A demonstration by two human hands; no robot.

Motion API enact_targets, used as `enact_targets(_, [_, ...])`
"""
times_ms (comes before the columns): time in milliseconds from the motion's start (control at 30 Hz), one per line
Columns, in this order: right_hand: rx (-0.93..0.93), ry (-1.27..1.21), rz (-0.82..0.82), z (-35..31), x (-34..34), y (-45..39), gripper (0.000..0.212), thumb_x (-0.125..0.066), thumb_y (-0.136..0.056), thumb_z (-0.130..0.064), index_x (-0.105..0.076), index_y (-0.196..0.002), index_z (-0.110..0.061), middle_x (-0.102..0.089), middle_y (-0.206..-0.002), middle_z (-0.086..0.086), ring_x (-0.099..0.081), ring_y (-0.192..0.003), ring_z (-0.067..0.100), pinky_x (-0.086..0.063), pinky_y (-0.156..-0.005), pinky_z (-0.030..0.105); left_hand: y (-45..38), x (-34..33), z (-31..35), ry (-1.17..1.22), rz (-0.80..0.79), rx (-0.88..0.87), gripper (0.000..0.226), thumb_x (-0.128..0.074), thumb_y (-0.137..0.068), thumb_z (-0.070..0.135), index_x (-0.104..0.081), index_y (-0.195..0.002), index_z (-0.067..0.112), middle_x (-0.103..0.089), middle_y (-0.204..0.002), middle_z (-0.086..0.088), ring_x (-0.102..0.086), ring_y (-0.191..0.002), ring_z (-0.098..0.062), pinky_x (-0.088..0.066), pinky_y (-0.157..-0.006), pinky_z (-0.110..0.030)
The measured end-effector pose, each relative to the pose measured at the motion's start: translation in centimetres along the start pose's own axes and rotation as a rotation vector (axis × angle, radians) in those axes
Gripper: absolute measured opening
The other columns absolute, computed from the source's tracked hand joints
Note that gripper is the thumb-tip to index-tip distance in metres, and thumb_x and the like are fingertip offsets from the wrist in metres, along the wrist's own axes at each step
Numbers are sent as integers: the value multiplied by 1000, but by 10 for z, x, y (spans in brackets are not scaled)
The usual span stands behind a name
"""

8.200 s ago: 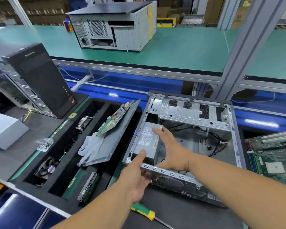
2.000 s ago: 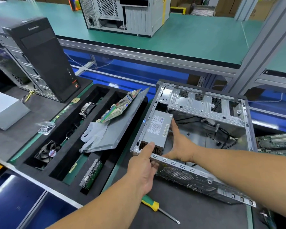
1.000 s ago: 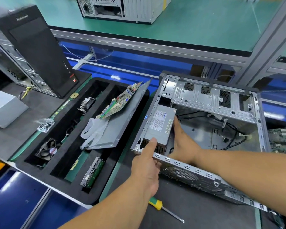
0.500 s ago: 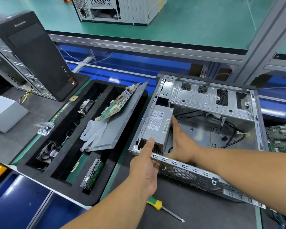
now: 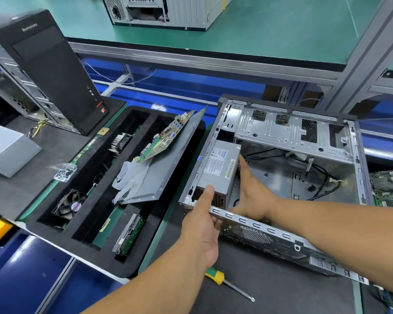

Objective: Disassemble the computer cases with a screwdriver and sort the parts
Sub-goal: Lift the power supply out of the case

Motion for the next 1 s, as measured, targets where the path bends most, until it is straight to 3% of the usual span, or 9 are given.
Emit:
enact_targets(200, [-11, -1, 3, 1, 0, 0, 169, -90, -35, -80, 31, -150, -51, -26, -162, -17, -36, -144, 8, -36, -118, 39, -2, 0, -2, 8, 0, 0, 61, -85, -80, 44, -67, -121, 2, -71, -97, -15, -66, -91, -29, -57, -98, -43])
enact_targets(433, [-40, 47, -66, 1, -1, 1, 171, -89, -38, -79, 39, -147, -47, -7, -171, -11, -25, -153, 17, -33, -121, 49, -1, 2, 0, -4, -23, -6, 66, -86, -76, 42, -66, -121, 0, -72, -94, -17, -67, -89, -30, -55, -103, -48])
enact_targets(500, [-63, 80, -102, 1, 1, 1, 171, -90, -41, -77, 43, -144, -46, -4, -171, -9, -26, -153, 20, -35, -120, 49, 1, 2, 3, -29, -24, -20, 65, -86, -75, 42, -65, -121, 1, -75, -92, -15, -72, -85, -27, -60, -96, -44])
enact_targets(600, [-95, 91, -126, -4, 11, 4, 171, -89, -43, -79, 45, -144, -43, 2, -172, -8, -20, -155, 17, -31, -123, 43, 4, 4, 7, -66, -37, -18, 61, -85, -77, 43, -65, -118, 2, -79, -91, -14, -77, -78, -23, -63, -71, -33])
enact_targets(633, [-94, 61, -98, -10, 18, 6, 170, -89, -42, -79, 43, -144, -46, 4, -171, -11, -17, -155, 14, -29, -123, 39, 5, 5, 7, -78, -66, -14, 60, -83, -79, 43, -66, -119, 2, -79, -95, -15, -78, -83, -24, -63, -71, -33])
enact_targets(700, [-58, -19, -25, -28, 31, 11, 164, -91, -41, -78, 35, -144, -58, 8, -169, -21, -10, -155, 7, -23, -122, 36, 10, 7, 5, -86, -153, 7, 56, -80, -80, 47, -71, -117, 6, -78, -105, -10, -74, -102, -26, -59, -92, -37])
enact_targets(767, [-5, -58, 15, -45, 36, 15, 157, -92, -41, -77, 24, -146, -66, 10, -166, -30, -7, -153, 3, -21, -117, 35, 13, 17, 0, -54, -220, 46, 36, -77, -82, 45, -75, -101, 15, -72, -100, -4, -66, -105, -25, -45, -110, -43])
enact_targets(900, [-40, -125, 50, -48, 31, 17, 150, -93, -43, -75, 11, -151, -62, 0, -167, -26, -15, -151, 5, -27, -118, 35, 9, 42, -6, 77, -184, 81, 26, -56, -77, 17, -63, -102, 15, -59, -101, -8, -54, -104, -26, -30, -121, -47])
enact_targets(1000, [-21, -128, 29, -46, 27, 19, 147, -92, -49, -74, 11, -152, -60, 2, -167, -25, -12, -155, 7, -23, -120, 34, -1, 53, -10, -1, -26, 59, 29, -43, -95, -4, -66, -106, 10, -63, -98, -10, -62, -99, -29, -39, -117, -46])
Point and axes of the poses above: each hand's wrist, its own y-axis away from the middle knuckle, its own x-axis out of the back of the hand, z = x × y, the point moved 10 cm from there along -y, towards the middle knuckle
